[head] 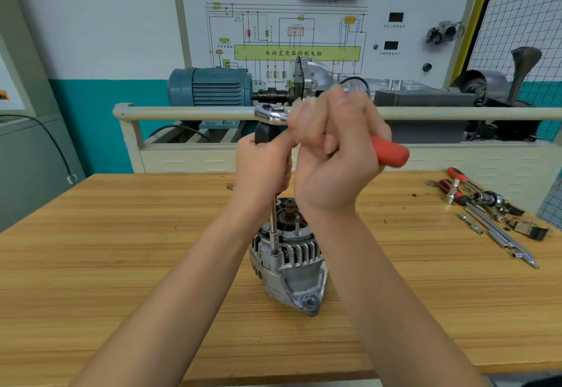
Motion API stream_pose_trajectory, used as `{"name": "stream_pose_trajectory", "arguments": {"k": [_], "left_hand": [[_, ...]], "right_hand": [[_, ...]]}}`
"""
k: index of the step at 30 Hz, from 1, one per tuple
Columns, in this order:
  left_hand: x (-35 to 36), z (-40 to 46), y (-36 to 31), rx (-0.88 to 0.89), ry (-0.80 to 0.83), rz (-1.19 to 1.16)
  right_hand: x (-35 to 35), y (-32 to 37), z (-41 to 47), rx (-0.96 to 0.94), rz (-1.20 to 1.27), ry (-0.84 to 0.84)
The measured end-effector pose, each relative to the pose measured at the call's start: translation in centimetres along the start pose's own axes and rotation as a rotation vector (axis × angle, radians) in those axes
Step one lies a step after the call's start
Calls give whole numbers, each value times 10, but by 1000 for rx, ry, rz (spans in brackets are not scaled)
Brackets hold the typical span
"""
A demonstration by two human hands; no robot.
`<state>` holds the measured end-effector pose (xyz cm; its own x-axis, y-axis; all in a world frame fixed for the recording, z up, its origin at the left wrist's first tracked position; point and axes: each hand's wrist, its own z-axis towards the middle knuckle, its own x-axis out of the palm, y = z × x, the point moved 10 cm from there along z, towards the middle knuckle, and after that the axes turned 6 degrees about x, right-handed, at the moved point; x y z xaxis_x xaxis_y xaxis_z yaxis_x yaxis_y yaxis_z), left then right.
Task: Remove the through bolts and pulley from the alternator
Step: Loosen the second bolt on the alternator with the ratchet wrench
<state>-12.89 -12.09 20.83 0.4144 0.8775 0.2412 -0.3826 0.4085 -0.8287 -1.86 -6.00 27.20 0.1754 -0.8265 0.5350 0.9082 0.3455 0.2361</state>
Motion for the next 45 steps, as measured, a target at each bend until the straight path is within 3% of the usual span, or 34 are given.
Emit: {"name": "stream_pose_trajectory", "arguments": {"k": [3, 6, 11, 16, 20, 24, 27, 30, 34, 37, 40, 45], "left_hand": [[7, 0, 1, -39, 175, -59], [16, -2, 1, -94, 381, -138], [36, -14, 3, -229, 641, -351], [29, -7, 10, -209, 487, -225], [9, 0, 7, -94, 169, -80], [-7, -1, 0, 10, -86, 15], [-4, -2, 0, 4, -12, 7], [5, -2, 1, -51, 184, -48], [18, -6, -4, -114, 463, -100], [34, -14, -1, -209, 615, -184], [35, -12, 7, -261, 549, -189], [14, -2, 7, -151, 229, -49]], "right_hand": [[-6, -15, 17, 217, 182, 21], [-20, -37, 26, 452, 366, -59], [-28, -58, 30, 610, 618, -138], [-30, -43, 25, 470, 494, -132], [-10, -18, 16, 201, 197, -17], [3, -4, 3, 13, -20, -4], [2, -6, 5, 50, 25, 15], [-6, -21, 20, 260, 219, 19], [-24, -56, 30, 591, 537, -121], [-34, -72, 30, 688, 689, -198], [-40, -67, 30, 636, 688, -225], [-30, -34, 24, 398, 417, -123]]}}
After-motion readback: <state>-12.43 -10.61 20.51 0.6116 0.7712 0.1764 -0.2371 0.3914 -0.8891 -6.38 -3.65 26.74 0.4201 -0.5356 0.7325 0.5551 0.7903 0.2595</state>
